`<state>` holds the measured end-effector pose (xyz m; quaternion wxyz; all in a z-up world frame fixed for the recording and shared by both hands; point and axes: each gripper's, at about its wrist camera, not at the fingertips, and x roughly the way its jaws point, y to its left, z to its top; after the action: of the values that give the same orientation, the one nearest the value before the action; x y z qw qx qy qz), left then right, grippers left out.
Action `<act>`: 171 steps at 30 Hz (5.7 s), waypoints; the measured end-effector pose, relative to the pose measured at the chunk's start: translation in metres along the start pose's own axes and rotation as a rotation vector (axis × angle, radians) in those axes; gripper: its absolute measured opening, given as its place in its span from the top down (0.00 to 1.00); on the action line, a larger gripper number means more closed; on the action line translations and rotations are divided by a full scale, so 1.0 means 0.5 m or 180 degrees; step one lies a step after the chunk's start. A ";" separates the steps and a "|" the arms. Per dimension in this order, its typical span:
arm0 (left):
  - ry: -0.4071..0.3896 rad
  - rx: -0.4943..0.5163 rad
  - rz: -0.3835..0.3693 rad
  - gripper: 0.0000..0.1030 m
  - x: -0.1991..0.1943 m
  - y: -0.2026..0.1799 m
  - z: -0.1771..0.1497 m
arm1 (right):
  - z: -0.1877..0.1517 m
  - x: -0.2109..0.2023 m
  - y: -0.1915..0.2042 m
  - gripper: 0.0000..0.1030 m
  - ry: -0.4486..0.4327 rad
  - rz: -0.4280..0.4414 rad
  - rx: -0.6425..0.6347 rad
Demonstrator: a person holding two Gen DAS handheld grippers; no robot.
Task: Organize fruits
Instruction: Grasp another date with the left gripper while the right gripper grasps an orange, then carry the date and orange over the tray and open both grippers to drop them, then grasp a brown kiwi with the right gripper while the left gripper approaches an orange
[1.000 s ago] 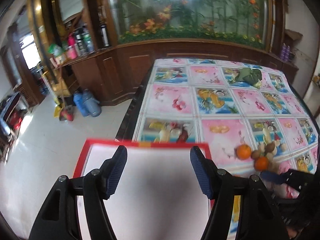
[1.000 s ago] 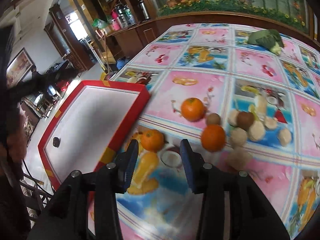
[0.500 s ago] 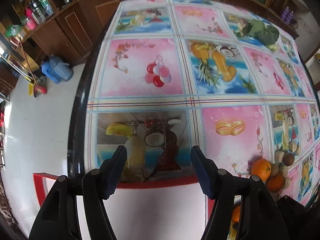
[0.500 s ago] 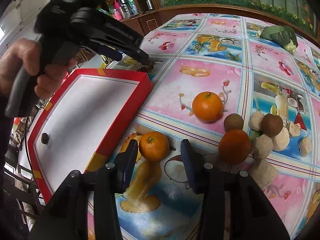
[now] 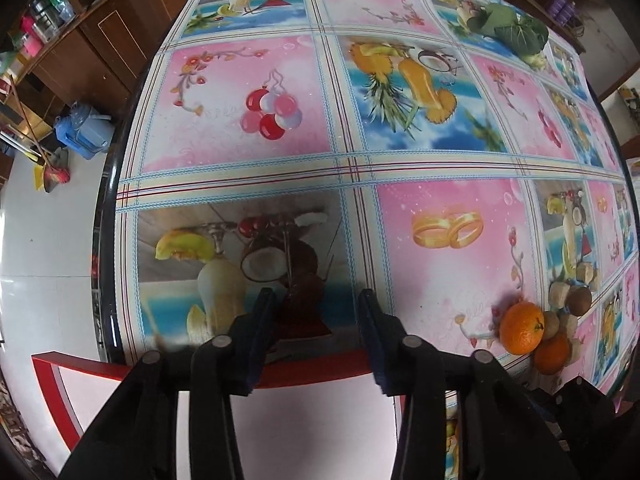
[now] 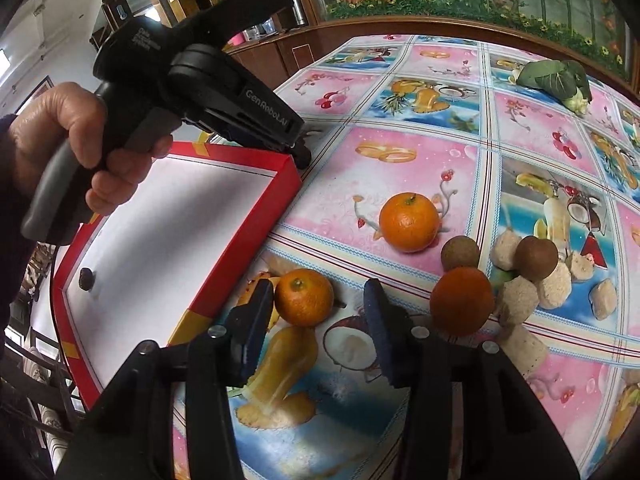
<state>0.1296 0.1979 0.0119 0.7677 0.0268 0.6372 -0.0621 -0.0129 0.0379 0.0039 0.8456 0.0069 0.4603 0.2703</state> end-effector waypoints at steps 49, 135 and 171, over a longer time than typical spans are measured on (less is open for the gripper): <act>-0.0170 -0.0233 -0.1359 0.87 -0.019 -0.189 -0.171 | -0.116 -0.146 -0.134 0.68 -0.0098 0.0058 0.0617; -0.1264 0.0013 0.0190 0.31 -0.126 -0.288 -0.358 | 0.009 -0.163 -0.205 0.46 -0.0506 -0.0206 0.0433; -0.1305 0.0114 -0.0090 0.43 -0.060 -0.364 -0.201 | -0.065 -0.244 -0.382 0.73 -0.0529 -0.0395 0.1042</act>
<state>0.0025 0.0314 0.0297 0.8798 0.0183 0.4667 -0.0884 -0.0050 -0.1894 0.0300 0.8833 0.1381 0.4263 0.1376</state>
